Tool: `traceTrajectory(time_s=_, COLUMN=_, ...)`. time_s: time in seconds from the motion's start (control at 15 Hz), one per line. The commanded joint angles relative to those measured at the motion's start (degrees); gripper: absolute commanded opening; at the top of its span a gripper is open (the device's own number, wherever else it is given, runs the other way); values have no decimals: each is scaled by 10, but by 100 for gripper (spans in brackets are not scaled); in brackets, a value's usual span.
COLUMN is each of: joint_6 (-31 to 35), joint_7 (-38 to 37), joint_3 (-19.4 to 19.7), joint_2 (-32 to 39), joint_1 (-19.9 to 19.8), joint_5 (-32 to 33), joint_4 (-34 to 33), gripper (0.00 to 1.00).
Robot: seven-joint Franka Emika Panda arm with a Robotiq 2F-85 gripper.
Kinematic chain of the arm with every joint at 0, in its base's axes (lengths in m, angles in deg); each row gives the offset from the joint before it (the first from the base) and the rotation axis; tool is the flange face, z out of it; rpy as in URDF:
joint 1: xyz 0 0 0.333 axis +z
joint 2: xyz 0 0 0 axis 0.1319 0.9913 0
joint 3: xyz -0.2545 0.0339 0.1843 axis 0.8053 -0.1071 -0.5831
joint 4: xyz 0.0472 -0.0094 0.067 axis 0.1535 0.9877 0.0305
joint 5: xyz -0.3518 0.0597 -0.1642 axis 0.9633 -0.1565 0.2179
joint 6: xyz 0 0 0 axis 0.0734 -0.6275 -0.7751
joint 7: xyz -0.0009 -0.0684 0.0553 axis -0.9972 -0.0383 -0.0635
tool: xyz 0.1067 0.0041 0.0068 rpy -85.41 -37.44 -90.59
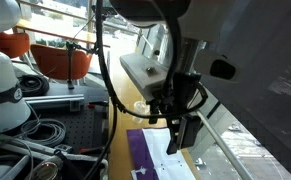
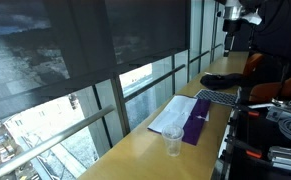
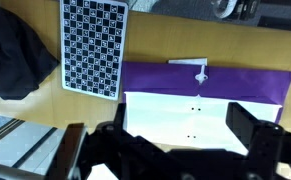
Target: Close the purple file
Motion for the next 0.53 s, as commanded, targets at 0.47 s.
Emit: traceTrajectory(time_s=0.47, joint_6=50, joint_7=-119, joint_3=-54, joint_2=256, joint_1=-24, joint_5=54, joint_4=-141, gripper=100)
